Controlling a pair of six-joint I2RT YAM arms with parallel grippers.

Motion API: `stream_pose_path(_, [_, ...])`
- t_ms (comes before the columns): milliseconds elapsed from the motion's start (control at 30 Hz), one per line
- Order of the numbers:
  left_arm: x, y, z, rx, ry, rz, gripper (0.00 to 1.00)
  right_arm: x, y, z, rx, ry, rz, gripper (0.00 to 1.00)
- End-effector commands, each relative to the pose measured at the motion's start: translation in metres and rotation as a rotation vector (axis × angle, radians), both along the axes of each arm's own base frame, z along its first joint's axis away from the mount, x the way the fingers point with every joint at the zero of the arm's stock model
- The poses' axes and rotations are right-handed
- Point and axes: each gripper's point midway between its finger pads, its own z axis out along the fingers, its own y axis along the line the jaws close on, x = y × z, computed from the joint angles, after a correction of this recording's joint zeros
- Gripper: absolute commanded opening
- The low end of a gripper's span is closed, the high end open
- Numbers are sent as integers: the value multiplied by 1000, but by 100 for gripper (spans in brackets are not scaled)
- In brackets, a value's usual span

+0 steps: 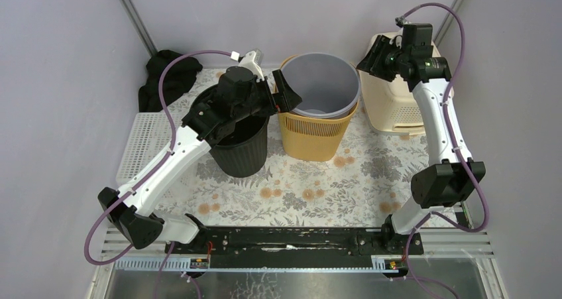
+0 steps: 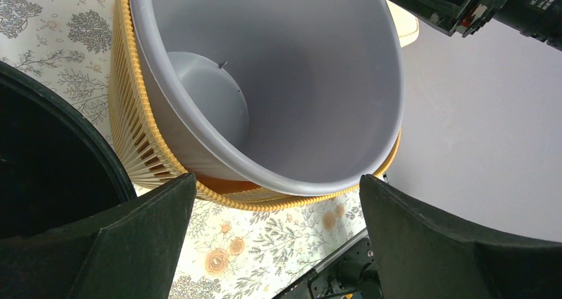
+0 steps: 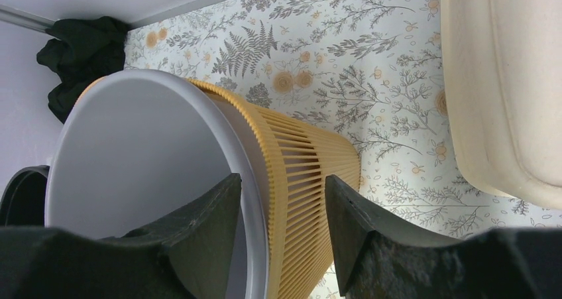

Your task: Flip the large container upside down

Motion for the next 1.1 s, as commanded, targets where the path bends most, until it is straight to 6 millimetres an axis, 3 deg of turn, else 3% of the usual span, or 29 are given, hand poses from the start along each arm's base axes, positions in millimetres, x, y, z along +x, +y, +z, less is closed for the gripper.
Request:
stream_pose_path(0, [6,-8,11,-32,-46,-11,100,-12,8,20,35,-59,32,57])
stream_pose_path(333, [5,-7,10,-29,-45,-10,100,-5,11,10,53,-42,34,57])
stream_pose_path(667, [5,-6,10,-25,-47,-7,100,9,8,24,53,-78,6,57])
stream_pose_path(733, [5,-5,10,-25,-46,-7,100,17,9,15,56,-57,3,57])
stream_pose_path(1067, [5,-5,11,-23,-47,-6,100,19,6,12,52,-47,-10,57])
